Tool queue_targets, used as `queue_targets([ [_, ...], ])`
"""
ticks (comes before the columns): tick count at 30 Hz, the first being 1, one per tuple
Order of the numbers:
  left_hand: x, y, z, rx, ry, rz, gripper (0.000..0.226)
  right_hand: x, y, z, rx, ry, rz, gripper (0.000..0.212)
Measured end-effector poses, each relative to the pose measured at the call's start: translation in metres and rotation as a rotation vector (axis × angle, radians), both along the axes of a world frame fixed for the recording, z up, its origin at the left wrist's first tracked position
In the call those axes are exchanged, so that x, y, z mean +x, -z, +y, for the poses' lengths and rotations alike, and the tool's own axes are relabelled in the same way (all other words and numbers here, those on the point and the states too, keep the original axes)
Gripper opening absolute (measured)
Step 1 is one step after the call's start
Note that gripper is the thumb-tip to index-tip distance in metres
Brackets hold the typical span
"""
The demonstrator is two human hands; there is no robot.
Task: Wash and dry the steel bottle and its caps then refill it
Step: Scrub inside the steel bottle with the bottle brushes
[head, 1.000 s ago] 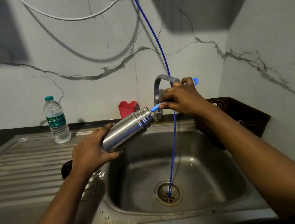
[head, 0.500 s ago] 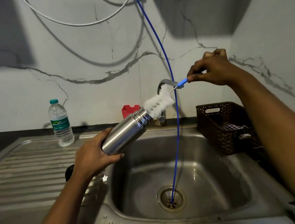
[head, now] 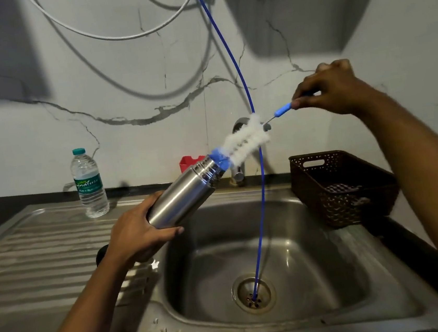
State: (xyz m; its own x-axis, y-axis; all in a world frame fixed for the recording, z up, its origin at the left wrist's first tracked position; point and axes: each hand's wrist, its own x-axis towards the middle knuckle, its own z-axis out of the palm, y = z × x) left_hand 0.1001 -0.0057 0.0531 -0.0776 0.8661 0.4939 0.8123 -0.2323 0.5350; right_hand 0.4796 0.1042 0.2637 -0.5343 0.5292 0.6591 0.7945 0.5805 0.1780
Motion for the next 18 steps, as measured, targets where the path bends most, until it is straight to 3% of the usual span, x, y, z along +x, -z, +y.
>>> queue_targets([
  [8,0.002,0.001,0.001,0.006,0.033,0.022,0.092,-0.037,0.028,-0.01,-0.028,-0.068,-0.061,0.033],
  [12,0.009,0.001,0.001,-0.019,0.066,0.046,0.094,-0.079,0.065,-0.019,-0.011,-0.103,-0.244,0.029],
  [18,0.004,-0.001,0.0,0.013,0.047,0.046,0.094,-0.042,0.032,-0.016,0.115,-0.06,-0.267,0.045],
])
